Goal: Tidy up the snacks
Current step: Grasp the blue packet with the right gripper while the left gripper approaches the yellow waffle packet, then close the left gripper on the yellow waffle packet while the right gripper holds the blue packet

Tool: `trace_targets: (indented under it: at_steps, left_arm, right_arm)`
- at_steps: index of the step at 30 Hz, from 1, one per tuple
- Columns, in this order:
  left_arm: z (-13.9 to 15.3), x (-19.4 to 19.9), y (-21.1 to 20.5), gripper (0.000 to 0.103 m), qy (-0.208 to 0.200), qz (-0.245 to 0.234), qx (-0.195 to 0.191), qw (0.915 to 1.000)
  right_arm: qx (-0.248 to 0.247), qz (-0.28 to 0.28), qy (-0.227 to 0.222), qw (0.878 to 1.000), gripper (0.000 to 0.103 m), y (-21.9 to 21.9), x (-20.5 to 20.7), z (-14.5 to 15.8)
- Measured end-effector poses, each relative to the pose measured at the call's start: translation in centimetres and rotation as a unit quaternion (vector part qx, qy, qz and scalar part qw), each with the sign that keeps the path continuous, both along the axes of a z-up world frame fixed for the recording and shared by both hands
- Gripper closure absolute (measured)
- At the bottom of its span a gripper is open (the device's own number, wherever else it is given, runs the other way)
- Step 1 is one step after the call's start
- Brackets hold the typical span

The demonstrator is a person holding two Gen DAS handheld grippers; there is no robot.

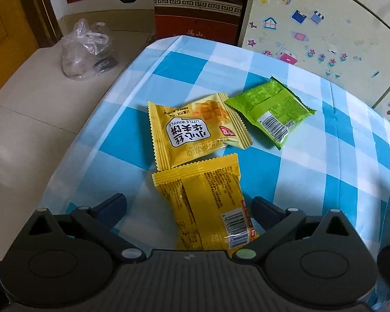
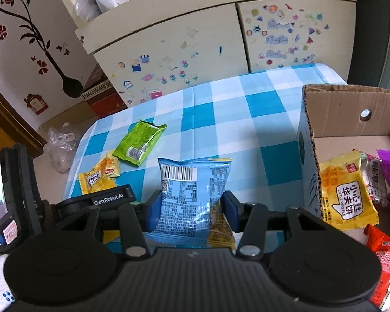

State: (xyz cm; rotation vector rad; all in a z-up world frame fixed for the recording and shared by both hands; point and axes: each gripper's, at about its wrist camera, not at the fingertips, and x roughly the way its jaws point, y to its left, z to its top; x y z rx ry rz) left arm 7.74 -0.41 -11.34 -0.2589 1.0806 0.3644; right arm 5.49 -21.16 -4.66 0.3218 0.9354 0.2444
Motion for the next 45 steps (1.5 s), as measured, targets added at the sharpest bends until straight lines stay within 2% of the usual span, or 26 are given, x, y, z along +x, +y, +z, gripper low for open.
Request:
trace_targets:
  at_steps: [10, 13, 16, 17, 18, 21, 24, 27, 31, 37, 45]
  left_arm:
    - [0.1, -0.8, -0.6, 0.000, -0.006, -0.029, 0.003, 0.9996]
    - [0.4, -1.2, -0.9, 0.008, -0.014, -0.044, 0.006, 0.9989]
    - [0.9, -1.6, -1.0, 0.027, -0.027, -0.061, 0.006, 0.9978]
    - [1.1, -1.7, -0.9, 0.038, -0.029, -0.068, 0.002, 0.9973]
    - [1.3, -1.9, -0.9, 0.044, -0.031, -0.074, -0.008, 0.9967]
    - [1.5, -2.4, -0.6, 0.046, -0.034, -0.076, -0.029, 0.9961]
    - [1.9, -3.1, -0.7, 0.046, -0.047, -0.085, -0.015, 0.9952]
    - [2.6, -4.1, -0.2, 0.046, -0.060, -0.085, -0.016, 0.9945]
    - [3.1, -5.6, 0.7, 0.046, -0.070, -0.068, -0.020, 0.9950]
    - [3.6, -8.1, 2.9, 0.046, -0.078, -0.024, -0.063, 0.9947]
    - [5.5, -10.2, 2.7, 0.046, -0.102, -0.025, -0.067, 0.9922]
  right_arm:
    - [-0.011, -0.001, 0.010, 1.000, 0.053, 0.0, 0.4, -0.5]
    - [-0.014, 0.005, 0.012, 1.000, 0.053, 0.2, 0.5, -0.7]
    - [-0.016, 0.011, 0.015, 1.000, 0.053, 0.3, 0.5, -0.8]
    - [-0.017, 0.013, 0.015, 1.000, 0.053, 0.4, 0.5, -0.8]
    - [-0.018, 0.015, 0.014, 1.000, 0.053, 0.4, 0.5, -0.7]
    - [-0.023, 0.019, 0.011, 0.999, 0.053, 0.5, 0.4, -0.7]
    - [-0.025, 0.022, 0.011, 0.999, 0.053, 0.6, 0.3, -0.6]
    - [-0.025, 0.025, 0.007, 0.999, 0.053, 0.7, 0.0, -0.4]
    - [-0.022, 0.031, -0.001, 0.999, 0.053, 0.8, -0.5, 0.2]
    - [-0.013, 0.039, -0.012, 0.999, 0.053, 0.4, -1.7, 1.2]
    - [0.000, 0.043, -0.024, 0.999, 0.053, -0.3, -2.7, 2.5]
